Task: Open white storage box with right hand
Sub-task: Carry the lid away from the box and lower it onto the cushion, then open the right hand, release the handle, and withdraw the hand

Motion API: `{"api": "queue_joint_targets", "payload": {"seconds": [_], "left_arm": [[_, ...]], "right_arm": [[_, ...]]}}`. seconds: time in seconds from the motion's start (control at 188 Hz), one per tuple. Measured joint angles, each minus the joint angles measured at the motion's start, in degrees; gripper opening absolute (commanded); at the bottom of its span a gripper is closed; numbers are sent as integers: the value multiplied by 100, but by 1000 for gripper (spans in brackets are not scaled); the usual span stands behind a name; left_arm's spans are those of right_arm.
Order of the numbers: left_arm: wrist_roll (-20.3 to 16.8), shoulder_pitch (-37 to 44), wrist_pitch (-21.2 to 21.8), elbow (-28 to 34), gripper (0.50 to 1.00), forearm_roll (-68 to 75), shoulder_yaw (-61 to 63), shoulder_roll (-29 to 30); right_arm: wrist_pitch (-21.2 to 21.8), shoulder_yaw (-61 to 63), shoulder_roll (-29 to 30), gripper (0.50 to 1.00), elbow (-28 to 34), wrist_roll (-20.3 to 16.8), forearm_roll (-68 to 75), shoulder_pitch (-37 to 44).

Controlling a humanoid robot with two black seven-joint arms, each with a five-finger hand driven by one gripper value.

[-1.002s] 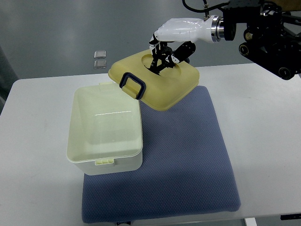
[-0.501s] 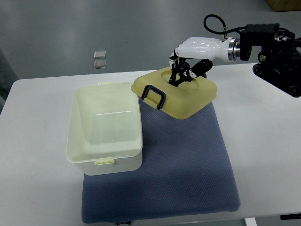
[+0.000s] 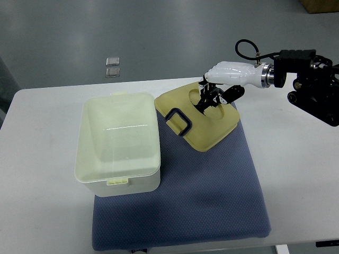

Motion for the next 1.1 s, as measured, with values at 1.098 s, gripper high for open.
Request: {"api": "queue_joint_targets", "payload": {"seconds": [1.098], "left_arm": [[0, 0, 0, 0, 1000, 0, 0, 0]], "right_arm": [[-72, -271, -40, 500, -83, 316, 18, -216]]}}
